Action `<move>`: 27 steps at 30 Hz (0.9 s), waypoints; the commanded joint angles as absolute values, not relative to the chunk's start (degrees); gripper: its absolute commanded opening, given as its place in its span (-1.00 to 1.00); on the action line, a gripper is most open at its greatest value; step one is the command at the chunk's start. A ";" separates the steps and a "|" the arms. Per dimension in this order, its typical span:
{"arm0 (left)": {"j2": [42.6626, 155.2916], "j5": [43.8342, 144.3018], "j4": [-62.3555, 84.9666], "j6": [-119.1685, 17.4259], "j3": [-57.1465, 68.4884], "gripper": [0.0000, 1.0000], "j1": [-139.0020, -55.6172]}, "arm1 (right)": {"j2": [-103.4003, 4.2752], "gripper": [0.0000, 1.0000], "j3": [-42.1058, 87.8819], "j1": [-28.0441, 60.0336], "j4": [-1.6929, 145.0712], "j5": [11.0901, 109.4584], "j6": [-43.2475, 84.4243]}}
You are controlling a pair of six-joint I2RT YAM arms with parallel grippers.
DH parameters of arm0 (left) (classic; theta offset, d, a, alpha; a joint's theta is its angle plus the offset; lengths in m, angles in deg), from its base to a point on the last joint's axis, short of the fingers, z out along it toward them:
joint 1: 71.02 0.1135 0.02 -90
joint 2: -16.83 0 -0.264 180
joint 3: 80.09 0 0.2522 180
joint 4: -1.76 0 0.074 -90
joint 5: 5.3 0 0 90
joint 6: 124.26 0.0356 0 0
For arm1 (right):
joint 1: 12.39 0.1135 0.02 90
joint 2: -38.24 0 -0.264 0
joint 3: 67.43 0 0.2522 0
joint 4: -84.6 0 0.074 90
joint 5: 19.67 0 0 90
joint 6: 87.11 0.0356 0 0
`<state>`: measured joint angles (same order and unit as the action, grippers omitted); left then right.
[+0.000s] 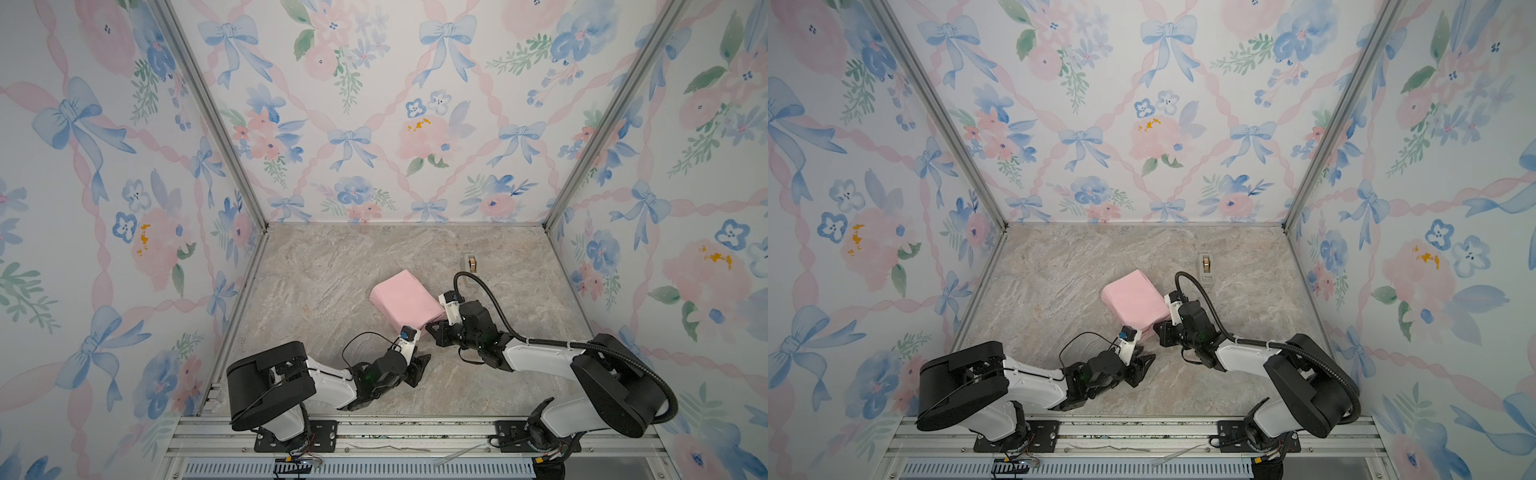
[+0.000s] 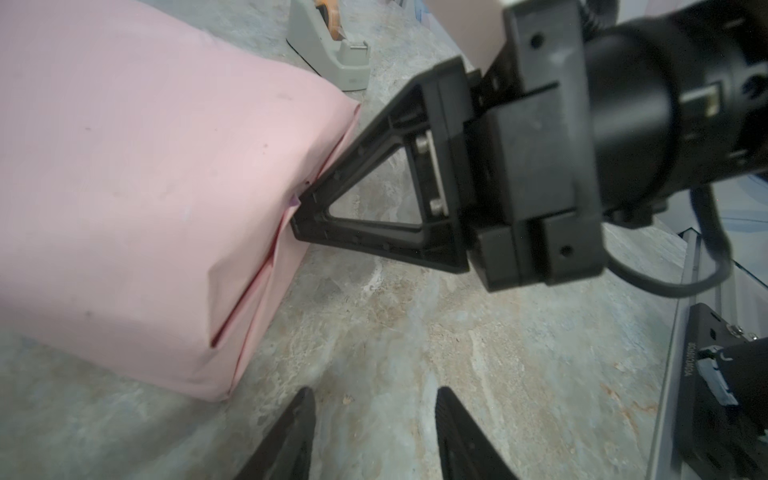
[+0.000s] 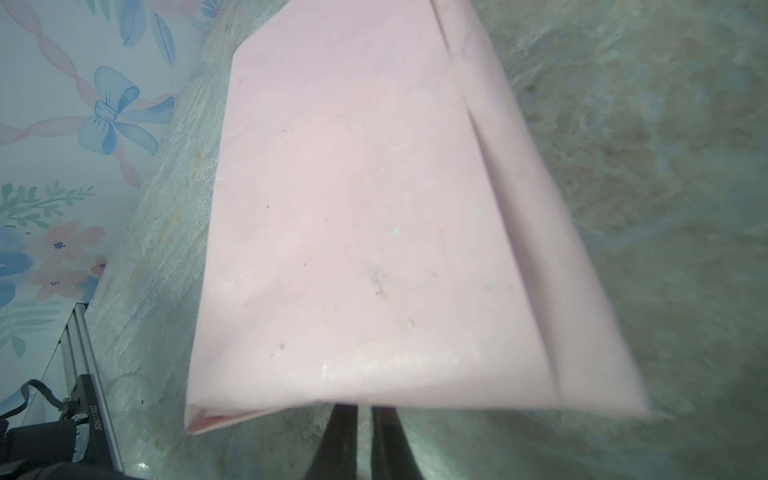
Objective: Wrap the gift box in paper
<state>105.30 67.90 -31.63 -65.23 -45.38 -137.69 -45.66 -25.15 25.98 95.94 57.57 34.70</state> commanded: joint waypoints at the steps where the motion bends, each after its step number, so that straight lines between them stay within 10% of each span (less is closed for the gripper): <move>1: 106.74 65.40 -34.46 -66.96 -45.06 -0.03 -137.82 | -45.26 -0.77 -23.25 26.46 96.01 58.21 35.04; 16: 97.28 72.39 -40.44 -52.43 -49.31 -0.02 -137.20 | -28.86 -0.76 -28.35 26.46 91.94 54.92 29.87; 27: 83.16 102.44 -36.57 -39.14 -50.20 -0.05 -126.40 | -5.39 -0.76 -23.45 24.02 70.67 39.93 12.61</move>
